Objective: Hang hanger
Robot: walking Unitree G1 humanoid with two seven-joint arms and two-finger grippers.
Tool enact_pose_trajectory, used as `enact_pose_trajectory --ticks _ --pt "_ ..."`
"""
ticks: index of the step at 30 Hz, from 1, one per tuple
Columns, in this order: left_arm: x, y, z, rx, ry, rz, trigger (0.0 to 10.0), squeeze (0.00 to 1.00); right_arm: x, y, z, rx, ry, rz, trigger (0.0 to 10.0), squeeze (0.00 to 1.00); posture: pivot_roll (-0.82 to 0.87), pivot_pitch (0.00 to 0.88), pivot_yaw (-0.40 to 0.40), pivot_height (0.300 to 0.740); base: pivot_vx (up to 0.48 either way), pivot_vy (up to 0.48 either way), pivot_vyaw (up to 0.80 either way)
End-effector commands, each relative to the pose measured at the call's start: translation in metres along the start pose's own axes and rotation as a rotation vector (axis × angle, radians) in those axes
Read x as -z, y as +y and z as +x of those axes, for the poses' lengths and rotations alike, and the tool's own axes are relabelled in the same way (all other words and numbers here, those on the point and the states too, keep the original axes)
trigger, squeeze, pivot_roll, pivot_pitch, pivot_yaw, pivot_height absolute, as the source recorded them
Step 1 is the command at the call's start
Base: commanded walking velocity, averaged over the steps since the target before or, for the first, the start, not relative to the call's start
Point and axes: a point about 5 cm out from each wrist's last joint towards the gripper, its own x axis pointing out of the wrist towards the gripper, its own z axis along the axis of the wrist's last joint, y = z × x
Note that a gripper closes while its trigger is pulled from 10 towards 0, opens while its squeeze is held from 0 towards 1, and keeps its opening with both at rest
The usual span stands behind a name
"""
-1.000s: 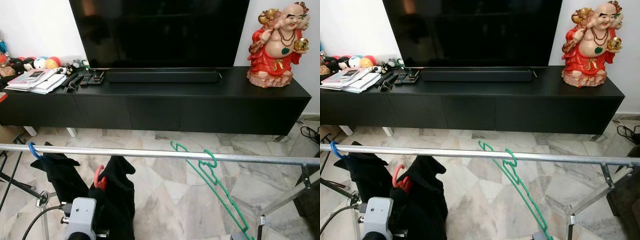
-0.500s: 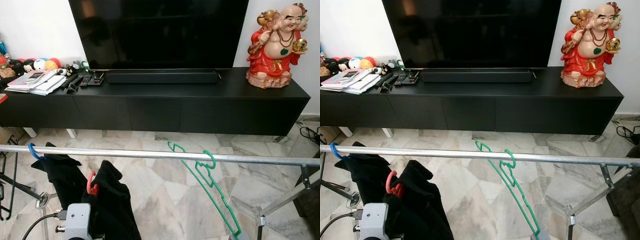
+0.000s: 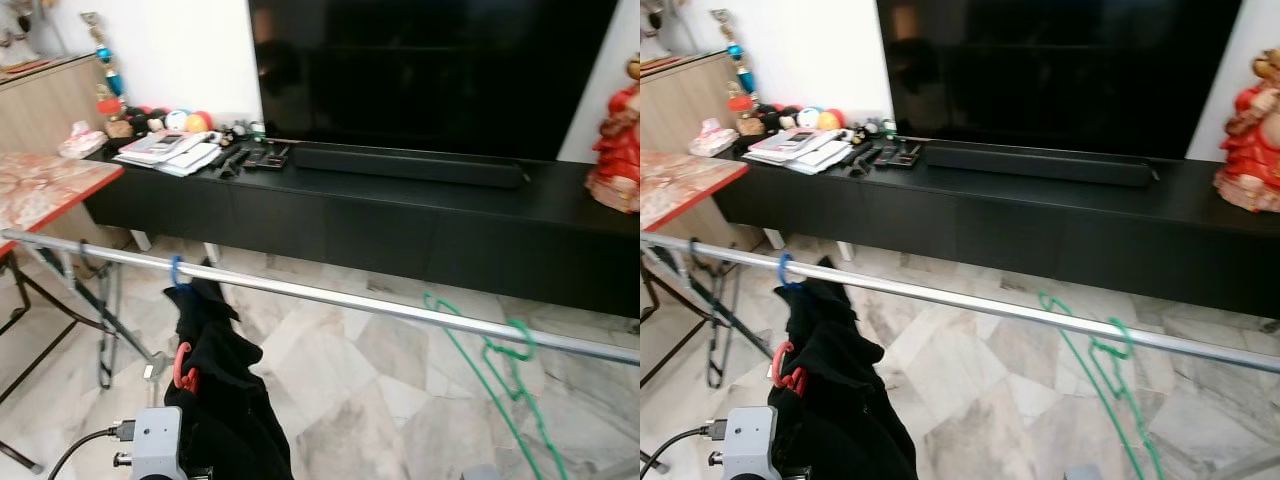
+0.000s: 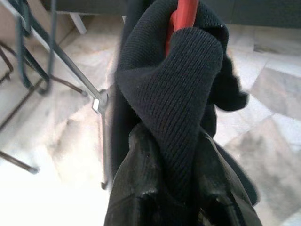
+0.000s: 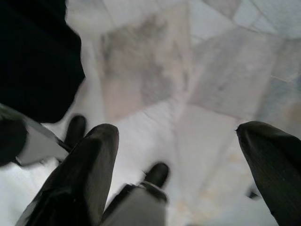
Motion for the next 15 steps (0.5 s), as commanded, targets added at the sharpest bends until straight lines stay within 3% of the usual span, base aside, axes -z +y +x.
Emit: enact_pose_trajectory --ticks 1,15 --pt "-0.0092 -0.0024 0.0021 0.01 -0.038 0.0 10.0 0.0 0.0114 -0.0045 -0.0033 0.018 0.035 0.009 10.0 0.0 0.07 0.025 0.049 0.74 0.0 0.48 0.0" --pt "-0.0135 -0.0102 0.0014 0.066 -0.06 0.001 10.0 0.0 0.011 -0.0056 -0.0032 0.037 0.031 0.034 10.0 0.0 0.08 0.033 0.049 0.74 0.0 0.48 0.0"
